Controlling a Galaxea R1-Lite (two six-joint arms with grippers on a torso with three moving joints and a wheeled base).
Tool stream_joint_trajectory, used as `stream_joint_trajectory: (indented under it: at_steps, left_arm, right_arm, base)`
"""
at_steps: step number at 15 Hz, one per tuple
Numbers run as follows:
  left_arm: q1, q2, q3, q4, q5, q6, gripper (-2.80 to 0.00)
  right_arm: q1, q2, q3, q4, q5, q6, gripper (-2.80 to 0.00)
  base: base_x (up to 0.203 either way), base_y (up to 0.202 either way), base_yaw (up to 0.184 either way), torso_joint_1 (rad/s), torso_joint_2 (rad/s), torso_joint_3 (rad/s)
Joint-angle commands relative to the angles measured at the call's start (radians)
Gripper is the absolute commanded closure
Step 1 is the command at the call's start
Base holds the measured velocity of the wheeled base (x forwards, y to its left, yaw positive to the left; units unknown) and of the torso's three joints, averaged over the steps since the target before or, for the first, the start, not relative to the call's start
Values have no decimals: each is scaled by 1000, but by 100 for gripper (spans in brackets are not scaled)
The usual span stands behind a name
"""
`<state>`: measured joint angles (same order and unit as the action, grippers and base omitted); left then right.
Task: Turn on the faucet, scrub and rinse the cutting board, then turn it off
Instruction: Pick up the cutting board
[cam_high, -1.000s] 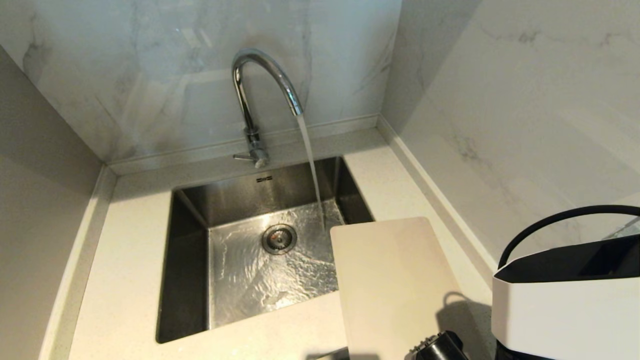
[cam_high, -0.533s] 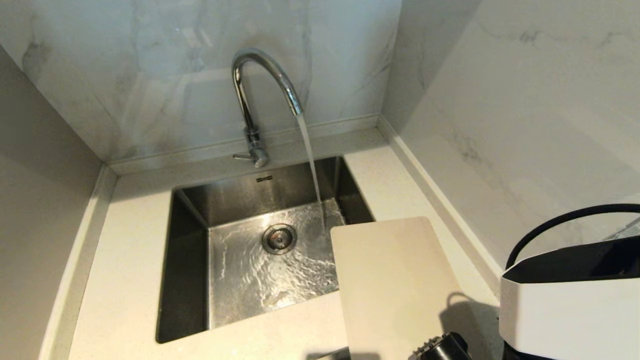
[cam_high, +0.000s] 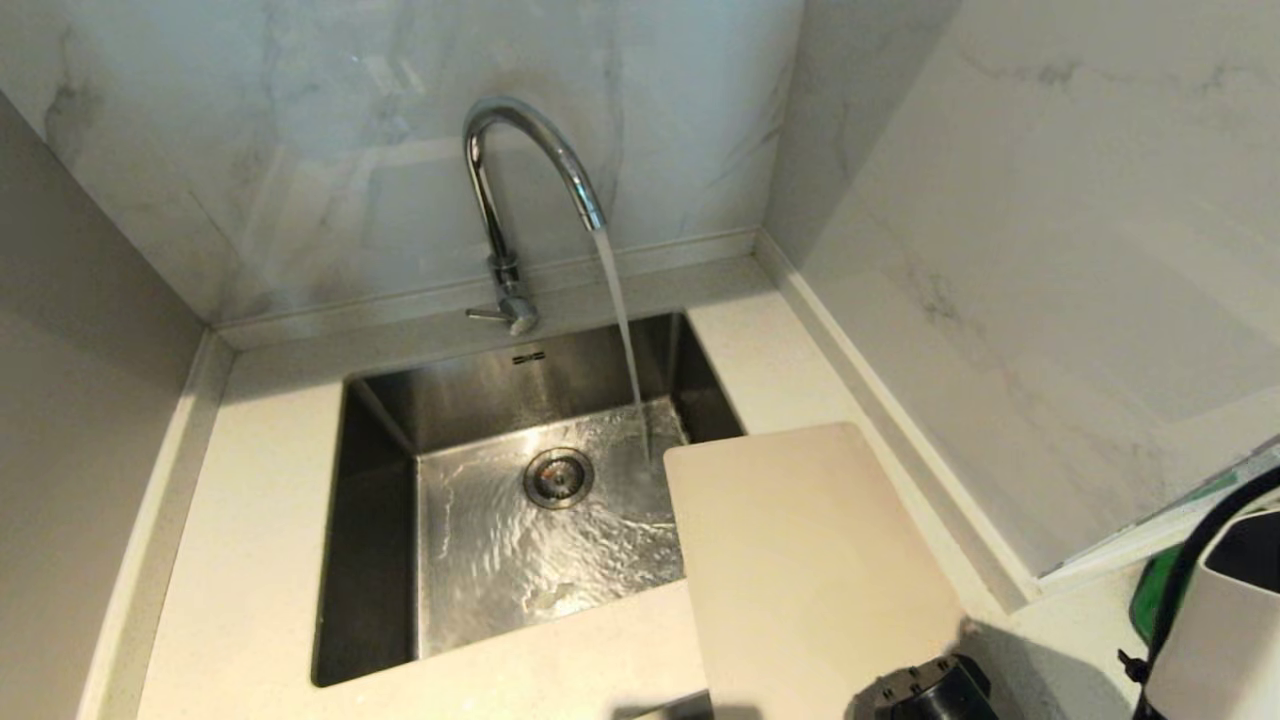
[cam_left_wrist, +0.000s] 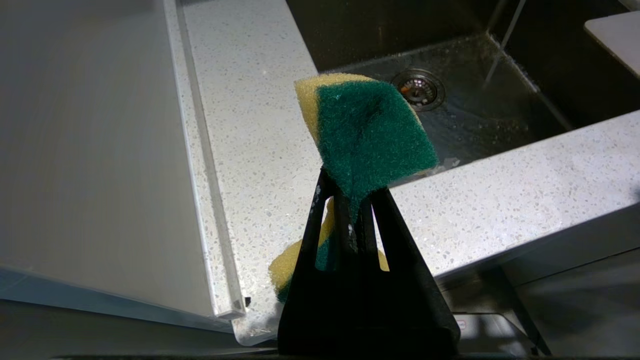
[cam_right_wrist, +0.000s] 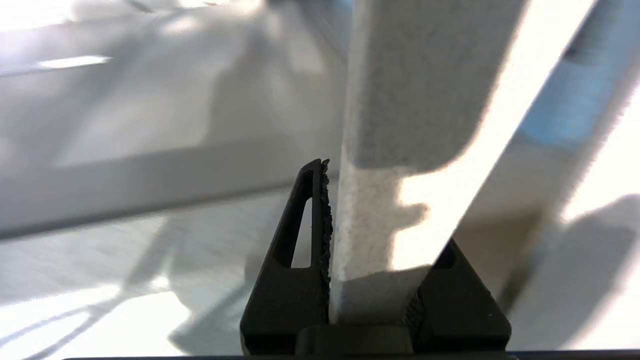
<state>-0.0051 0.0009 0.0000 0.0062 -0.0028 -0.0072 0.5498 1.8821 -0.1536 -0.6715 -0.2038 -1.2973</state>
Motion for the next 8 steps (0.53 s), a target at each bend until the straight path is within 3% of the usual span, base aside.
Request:
stream_joint_trajectory:
  at_steps: [1, 8]
  left_arm:
    - [1, 1, 0, 0, 0, -1, 0]
    - [1, 1, 0, 0, 0, -1, 0]
  right_arm:
    - [-1, -94, -2, -5, -20, -38, 0]
    - [-9, -247, -26, -4, -80, -152, 0]
  base:
    - [0, 0, 0, 0, 0, 0]
    - [0, 0, 0, 0, 0, 0]
